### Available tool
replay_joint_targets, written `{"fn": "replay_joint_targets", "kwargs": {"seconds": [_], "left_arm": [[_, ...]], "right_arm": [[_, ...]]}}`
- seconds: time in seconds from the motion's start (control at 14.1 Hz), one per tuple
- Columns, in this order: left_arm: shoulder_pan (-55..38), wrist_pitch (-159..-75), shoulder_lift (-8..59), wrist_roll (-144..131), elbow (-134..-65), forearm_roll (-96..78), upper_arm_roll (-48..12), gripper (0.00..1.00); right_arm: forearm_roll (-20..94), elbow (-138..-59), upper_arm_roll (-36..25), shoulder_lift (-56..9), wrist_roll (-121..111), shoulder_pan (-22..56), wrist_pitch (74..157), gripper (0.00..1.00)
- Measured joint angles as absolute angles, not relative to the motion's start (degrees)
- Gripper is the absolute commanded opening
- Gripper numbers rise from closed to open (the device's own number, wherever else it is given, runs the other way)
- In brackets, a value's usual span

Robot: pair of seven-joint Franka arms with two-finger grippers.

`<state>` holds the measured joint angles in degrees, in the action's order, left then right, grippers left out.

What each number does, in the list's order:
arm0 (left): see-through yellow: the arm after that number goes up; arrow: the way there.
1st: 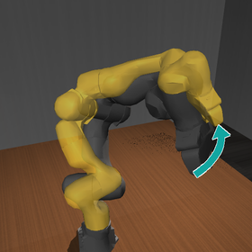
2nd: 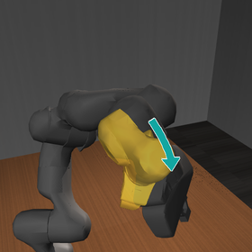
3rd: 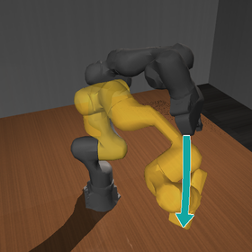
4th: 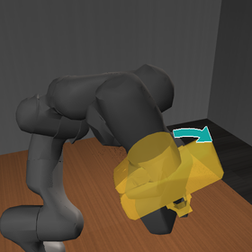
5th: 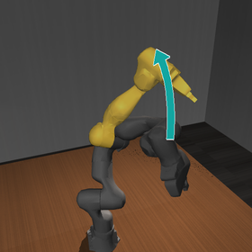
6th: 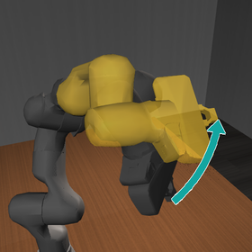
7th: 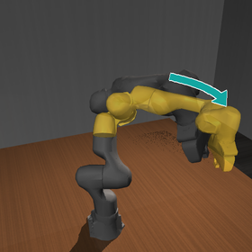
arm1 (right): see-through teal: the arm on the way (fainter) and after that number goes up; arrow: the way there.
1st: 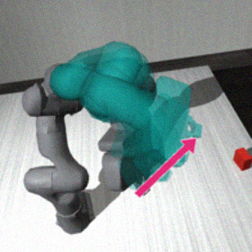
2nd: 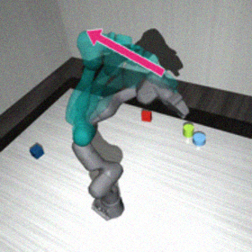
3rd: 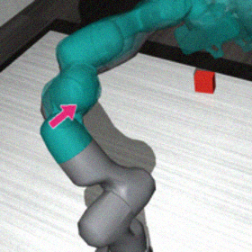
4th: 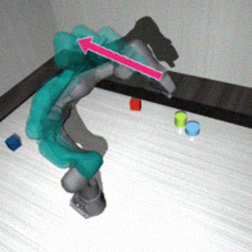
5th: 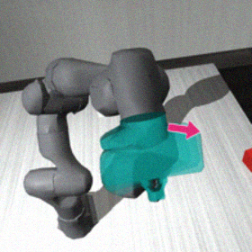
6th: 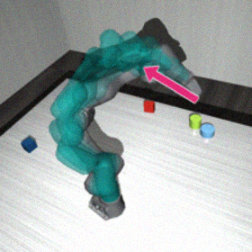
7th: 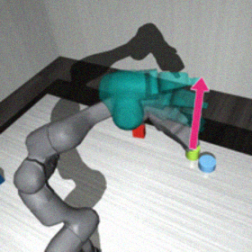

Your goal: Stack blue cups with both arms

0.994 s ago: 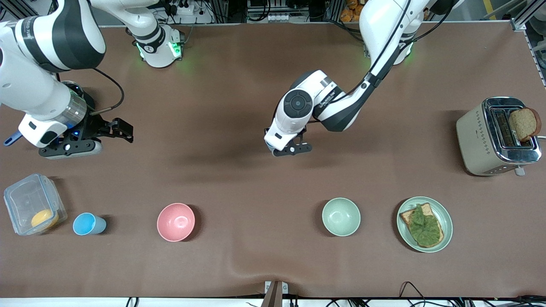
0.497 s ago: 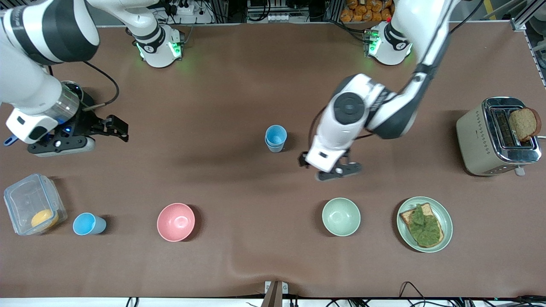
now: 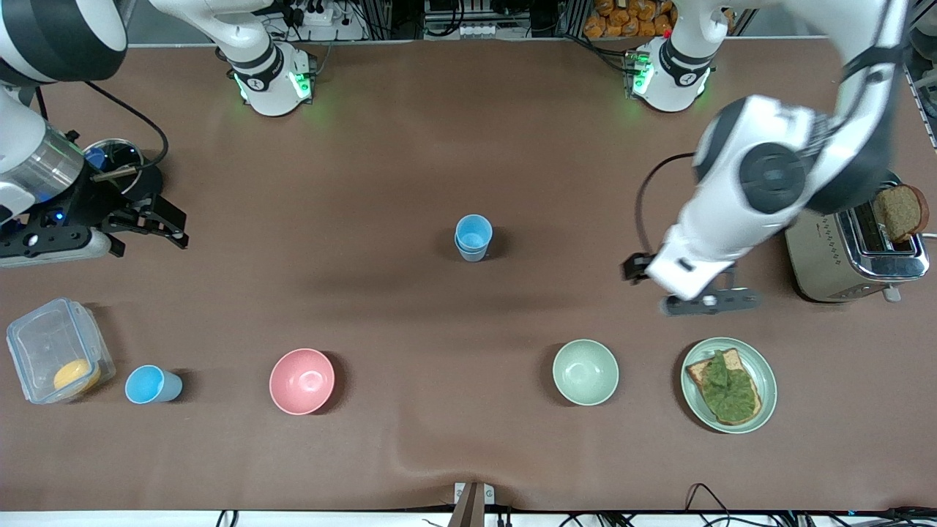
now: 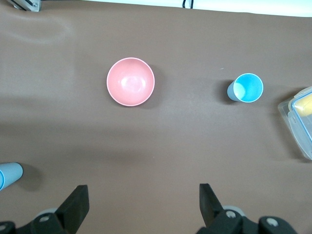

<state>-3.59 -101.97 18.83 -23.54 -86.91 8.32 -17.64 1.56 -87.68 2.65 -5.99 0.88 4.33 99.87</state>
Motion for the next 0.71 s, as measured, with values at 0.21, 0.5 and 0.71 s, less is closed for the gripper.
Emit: {"fn": "replay_joint_targets", "kwargs": {"seconds": [0.21, 0.5, 0.71], "left_arm": [[-1.22, -96.41, 15.98, -17.57, -86.07, 8.13, -17.54, 1.00], [-0.88, -89.57, 10.85, -9.92, -86.05, 5.19, -12.79, 1.00], [-2.28, -85.26, 4.08, -4.21, -88.71, 2.86, -6.03, 1.00]], "right_arm": [[1.01, -87.18, 2.87, -6.42, 0.88, 4.33, 99.08, 1.00], [0.86, -87.78, 2.70, -6.00, 0.89, 3.88, 98.29, 1.00], [0.86, -93.27, 2.63, -3.23, 0.89, 3.11, 103.30, 1.00]]}}
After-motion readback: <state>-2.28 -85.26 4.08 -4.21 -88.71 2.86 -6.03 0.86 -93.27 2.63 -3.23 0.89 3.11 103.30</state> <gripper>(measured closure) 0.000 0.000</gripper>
